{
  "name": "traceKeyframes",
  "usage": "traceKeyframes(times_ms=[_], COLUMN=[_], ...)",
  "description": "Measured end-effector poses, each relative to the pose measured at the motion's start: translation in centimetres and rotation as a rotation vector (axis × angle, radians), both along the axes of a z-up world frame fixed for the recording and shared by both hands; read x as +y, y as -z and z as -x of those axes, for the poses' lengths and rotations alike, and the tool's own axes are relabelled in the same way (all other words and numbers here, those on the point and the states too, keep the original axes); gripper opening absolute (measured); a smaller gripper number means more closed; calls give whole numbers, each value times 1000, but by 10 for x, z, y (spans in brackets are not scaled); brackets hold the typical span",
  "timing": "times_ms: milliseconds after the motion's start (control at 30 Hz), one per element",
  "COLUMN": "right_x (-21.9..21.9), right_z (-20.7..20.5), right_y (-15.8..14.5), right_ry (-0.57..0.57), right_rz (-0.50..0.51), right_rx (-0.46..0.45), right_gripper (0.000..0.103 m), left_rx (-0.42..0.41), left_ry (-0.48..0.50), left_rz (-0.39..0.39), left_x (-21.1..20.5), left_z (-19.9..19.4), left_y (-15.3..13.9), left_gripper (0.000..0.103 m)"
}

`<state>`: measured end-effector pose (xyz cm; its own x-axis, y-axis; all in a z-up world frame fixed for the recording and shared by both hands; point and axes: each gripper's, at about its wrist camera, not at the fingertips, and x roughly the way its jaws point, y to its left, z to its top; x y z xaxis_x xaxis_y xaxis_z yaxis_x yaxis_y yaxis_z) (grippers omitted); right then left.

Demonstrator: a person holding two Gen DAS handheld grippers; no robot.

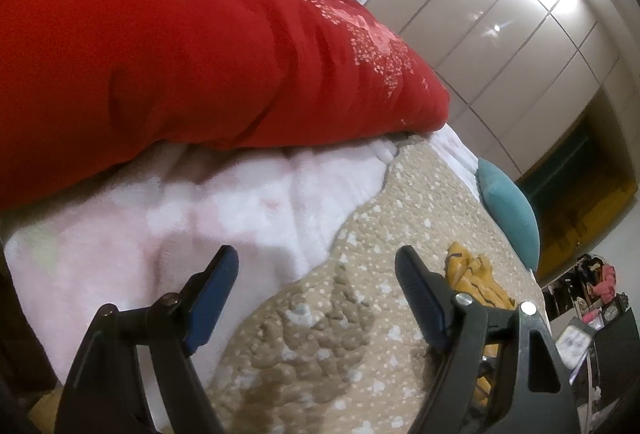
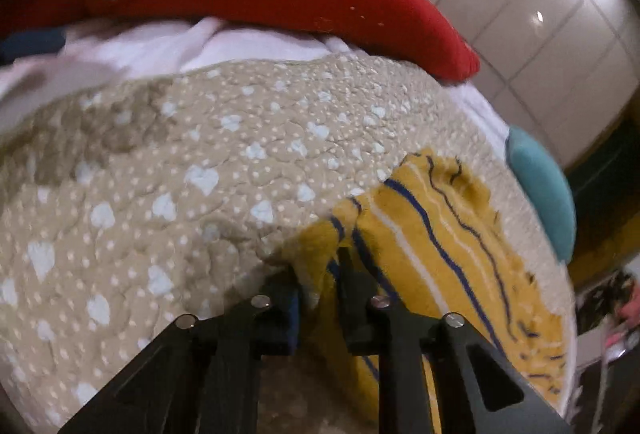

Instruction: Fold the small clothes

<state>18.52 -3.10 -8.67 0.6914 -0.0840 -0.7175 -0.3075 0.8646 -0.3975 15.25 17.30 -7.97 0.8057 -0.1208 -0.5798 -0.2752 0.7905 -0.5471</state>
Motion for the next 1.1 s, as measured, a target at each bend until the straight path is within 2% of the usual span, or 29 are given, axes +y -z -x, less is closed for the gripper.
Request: traceKeyframes(times_ms=[133, 200, 300, 367, 433, 500, 600, 733, 900, 967, 1100], right_x=[-45, -84, -167, -235, -296, -352, -407, -429, -423, -425, -432], right_z=[2, 5, 19, 39, 69, 100, 133, 148, 156, 165, 183], right_y=[-40, -67, -98, -105, -101, -80, -32, 2, -8, -12, -4], right_ry=[73, 130, 251, 363, 484, 612, 756, 753, 658, 631, 639], right_rz=[-274, -416, -592, -716, -791, -837, -891, -1057, -1080, -1097, -1107], right_rx=[-10, -44, -124, -174, -230, -255, -201, -170, -205, -223, -219], right_gripper=[12, 12, 12, 12, 12, 12, 12, 11, 9, 9, 8], left_rx=[-13, -13, -20, -29, -42, -52, -40, -11, 10, 4, -19], left_ry=[13, 27, 72, 124, 181, 258, 369, 508, 676, 715, 798], left_rz=[-27, -36, -55, -84, -104, -121, -140, -192, -267, -296, -334], left_x=[-14, -24, -48, -71, -93, -123, -171, -234, -312, -335, -387], left_z=[-1, -3, -6, -6, -4, -2, -2, 1, 12, 12, 6], left_y=[-4, -6, -9, -12, -16, -18, -18, -21, -28, -31, -33], left_gripper=[80, 80, 80, 80, 80, 80, 80, 80, 80, 80, 80])
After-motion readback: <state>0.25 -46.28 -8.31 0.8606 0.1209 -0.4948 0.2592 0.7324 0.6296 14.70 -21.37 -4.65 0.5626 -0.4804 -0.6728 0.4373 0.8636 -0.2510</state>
